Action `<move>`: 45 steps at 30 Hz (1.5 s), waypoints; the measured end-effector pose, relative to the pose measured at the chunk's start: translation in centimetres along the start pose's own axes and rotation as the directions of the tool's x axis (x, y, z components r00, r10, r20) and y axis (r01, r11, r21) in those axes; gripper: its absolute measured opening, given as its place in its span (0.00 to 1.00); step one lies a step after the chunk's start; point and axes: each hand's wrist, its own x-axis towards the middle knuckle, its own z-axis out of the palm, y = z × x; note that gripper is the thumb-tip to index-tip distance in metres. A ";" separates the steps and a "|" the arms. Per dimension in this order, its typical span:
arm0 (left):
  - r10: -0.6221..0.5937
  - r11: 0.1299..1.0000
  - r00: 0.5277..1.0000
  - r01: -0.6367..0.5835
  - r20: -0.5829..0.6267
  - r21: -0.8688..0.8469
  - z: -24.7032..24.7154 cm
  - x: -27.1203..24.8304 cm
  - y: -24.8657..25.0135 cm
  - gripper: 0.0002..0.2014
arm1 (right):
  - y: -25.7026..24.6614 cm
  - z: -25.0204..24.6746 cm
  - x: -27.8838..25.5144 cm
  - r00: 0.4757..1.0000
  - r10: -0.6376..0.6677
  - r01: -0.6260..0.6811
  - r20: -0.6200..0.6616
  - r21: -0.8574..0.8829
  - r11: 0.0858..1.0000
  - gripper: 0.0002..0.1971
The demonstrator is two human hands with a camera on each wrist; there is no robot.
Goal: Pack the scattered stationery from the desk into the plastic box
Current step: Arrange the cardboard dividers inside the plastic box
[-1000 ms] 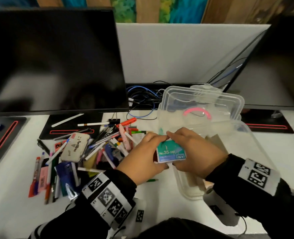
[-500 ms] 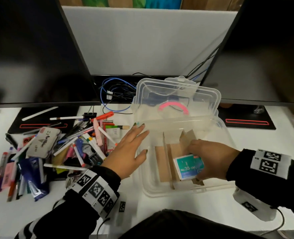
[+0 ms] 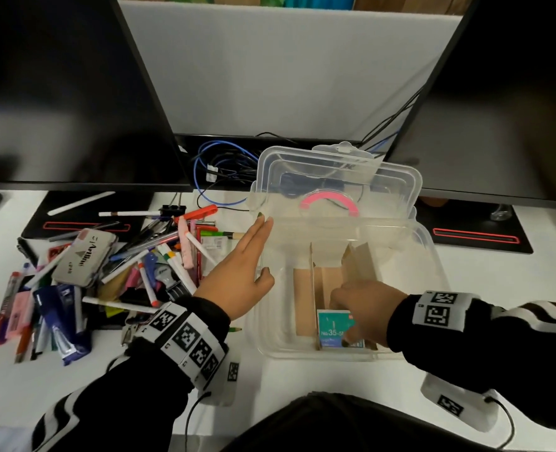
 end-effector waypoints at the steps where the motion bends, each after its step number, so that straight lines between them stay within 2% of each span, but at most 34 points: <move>1: 0.004 1.000 1.000 -0.004 -0.003 -0.008 0.0 0.0 0.0 0.37 | 0.0 0.4 0.2 1.000 -0.003 0.003 -0.004 -0.019 1.000 0.26; 5: 0.007 1.000 1.000 -0.007 -0.009 -0.013 0.2 0.0 0.2 0.37 | 0.3 1.5 0.9 0.999 -0.031 0.025 -0.043 -0.138 0.990 0.20; 9: 0.004 1.000 1.000 -0.004 -0.016 -0.002 0.2 -0.1 0.1 0.37 | 0.0 1.7 0.9 0.997 -0.031 0.020 -0.068 -0.145 0.989 0.20; 11: -0.002 1.000 1.000 0.002 -0.011 0.007 0.2 0.0 0.1 0.37 | -0.1 1.7 0.9 0.996 -0.018 0.015 -0.091 -0.037 0.999 0.21; 14: -0.020 1.000 1.000 0.020 -0.009 0.021 0.2 0.0 -0.1 0.37 | 0.3 0.7 0.3 0.995 0.005 0.013 -0.100 0.176 0.984 0.18; 16: -0.033 0.999 0.999 0.033 -0.013 0.023 0.3 0.0 -0.2 0.37 | 0.3 0.3 -0.2 0.996 -0.074 0.078 -0.051 0.083 0.993 0.16; 19: -0.030 0.998 0.999 0.030 -0.011 0.046 0.3 0.1 0.0 0.37 | -0.3 0.6 -0.8 0.985 -0.141 0.159 0.098 -0.209 0.965 0.18; 22: -0.033 0.997 0.999 0.034 -0.006 0.070 0.3 0.2 0.3 0.37 | -0.8 1.0 -0.9 0.948 -0.194 0.300 0.252 -0.501 0.812 0.20; 23: -0.036 0.997 0.999 0.036 -0.006 0.072 0.3 0.2 0.4 0.37 | -0.7 1.1 -0.8 0.937 -0.201 0.332 0.286 -0.549 0.767 0.20; 27: -0.038 0.996 0.999 0.039 -0.013 0.077 0.3 0.1 0.4 0.36 | -0.7 1.4 -0.7 0.944 -0.175 0.310 0.281 -0.565 0.765 0.20; 32: -0.030 0.995 0.999 0.033 -0.032 0.092 0.3 0.0 0.4 0.34 | -0.9 1.4 -0.8 0.964 -0.136 0.235 0.230 -0.485 0.842 0.18; 35: -0.013 0.995 0.998 0.019 -0.066 0.101 0.2 -0.2 0.5 0.32 | -1.4 1.0 -0.7 0.973 -0.117 0.182 0.199 -0.347 0.920 0.18; 39: 0.034 0.997 0.993 -0.026 -0.116 0.071 0.2 -0.7 0.0 0.29 | -1.8 0.0 -0.7 0.991 -0.133 0.135 0.031 -0.099 0.986 0.18; 42: 0.049 0.999 0.996 -0.050 -0.069 -0.009 -0.2 -1.2 -0.5 0.29 | -2.3 -1.6 -1.5 0.999 -0.047 0.049 -0.027 0.078 0.996 0.17; 45: 0.060 0.998 0.998 -0.060 -0.007 -0.007 -1.3 -1.8 -1.5 0.29 | -3.4 -3.6 -2.0 0.997 0.019 -0.005 -0.072 0.189 0.982 0.16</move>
